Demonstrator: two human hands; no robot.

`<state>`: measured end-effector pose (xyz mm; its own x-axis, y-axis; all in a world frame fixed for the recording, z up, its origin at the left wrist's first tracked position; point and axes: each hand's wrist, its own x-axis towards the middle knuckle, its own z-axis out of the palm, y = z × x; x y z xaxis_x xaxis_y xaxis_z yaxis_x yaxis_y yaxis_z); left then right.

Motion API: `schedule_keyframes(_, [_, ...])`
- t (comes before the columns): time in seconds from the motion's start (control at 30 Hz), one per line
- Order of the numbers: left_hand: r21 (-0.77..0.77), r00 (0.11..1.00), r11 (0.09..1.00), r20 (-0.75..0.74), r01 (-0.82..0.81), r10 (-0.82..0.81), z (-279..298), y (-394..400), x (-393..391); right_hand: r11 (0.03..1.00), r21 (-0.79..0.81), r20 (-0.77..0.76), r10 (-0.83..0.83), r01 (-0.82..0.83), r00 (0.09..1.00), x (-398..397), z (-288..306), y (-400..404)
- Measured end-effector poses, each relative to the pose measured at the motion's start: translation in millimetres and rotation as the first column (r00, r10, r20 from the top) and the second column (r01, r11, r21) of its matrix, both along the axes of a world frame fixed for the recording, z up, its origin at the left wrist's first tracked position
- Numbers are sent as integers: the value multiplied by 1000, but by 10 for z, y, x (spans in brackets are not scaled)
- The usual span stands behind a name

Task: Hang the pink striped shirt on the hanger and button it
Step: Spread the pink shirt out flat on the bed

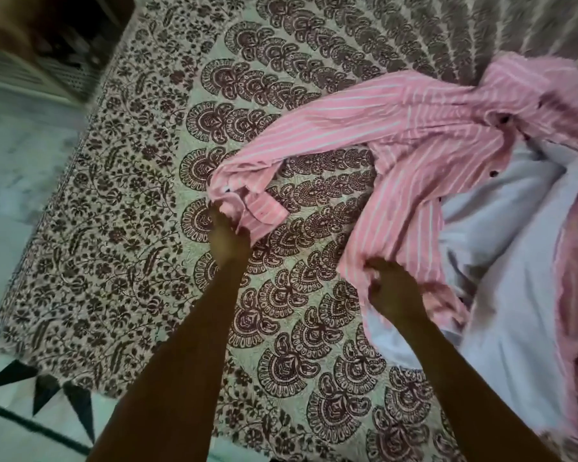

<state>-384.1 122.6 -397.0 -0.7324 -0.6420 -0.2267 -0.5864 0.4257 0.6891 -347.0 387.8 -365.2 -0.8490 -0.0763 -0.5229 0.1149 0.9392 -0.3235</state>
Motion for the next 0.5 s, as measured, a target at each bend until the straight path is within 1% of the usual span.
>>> schedule_keyframes(0.03, [-105,999,994,-52,-15,10,56,-51,-11,998,-1,56,69,-69,996,-109,42,-31])
schedule_keyframes(0.07, [-238,991,969,-128,-65,35,141,-139,-28,987,8,138,156,-159,978,-230,93,-53])
schedule_keyframes(0.1, [-367,982,923,-184,-114,48,264,-261,-28,959,53,255,256,-278,932,-356,159,-106])
schedule_keyframes(0.13, [-462,972,875,-231,-145,39,379,-397,-32,922,96,353,321,-376,879,-475,207,-160])
schedule_keyframes(0.17, [-580,966,804,-256,-126,-33,477,-512,-7,891,126,403,356,-436,843,-574,223,-213])
schedule_keyframes(0.2, [-695,958,719,-219,-19,-186,539,-601,36,884,133,390,369,-448,844,-655,235,-308])
schedule_keyframes(0.23, [-767,911,605,-67,214,-407,576,-638,100,909,106,329,350,-402,877,-686,246,-420])
schedule_keyframes(0.27, [-711,757,453,171,537,-630,560,-643,192,949,37,235,297,-314,925,-693,259,-573])
schedule_keyframes(0.3, [-481,494,275,420,833,-761,513,-604,298,978,-81,159,204,-193,966,-684,233,-721])
schedule_keyframes(0.33, [-180,225,149,548,972,-806,484,-573,396,977,-202,155,96,-63,983,-662,214,-876])
schedule_keyframes(0.37, [72,105,172,546,983,-831,460,-555,464,953,-299,213,11,54,977,-648,174,-1018])
schedule_keyframes(0.4, [206,186,314,475,927,-860,456,-525,503,916,-367,293,-52,163,955,-632,113,-1122])
schedule_keyframes(0.43, [230,388,484,360,845,-848,472,-517,521,882,-408,353,-87,237,932,-608,28,-1201])
schedule_keyframes(0.47, [126,620,651,213,749,-755,456,-531,504,863,-426,381,-102,273,919,-588,-37,-1256])
schedule_keyframes(0.5, [-9,785,787,79,616,-614,436,-556,472,853,-438,381,-109,283,918,-563,-80,-1289])
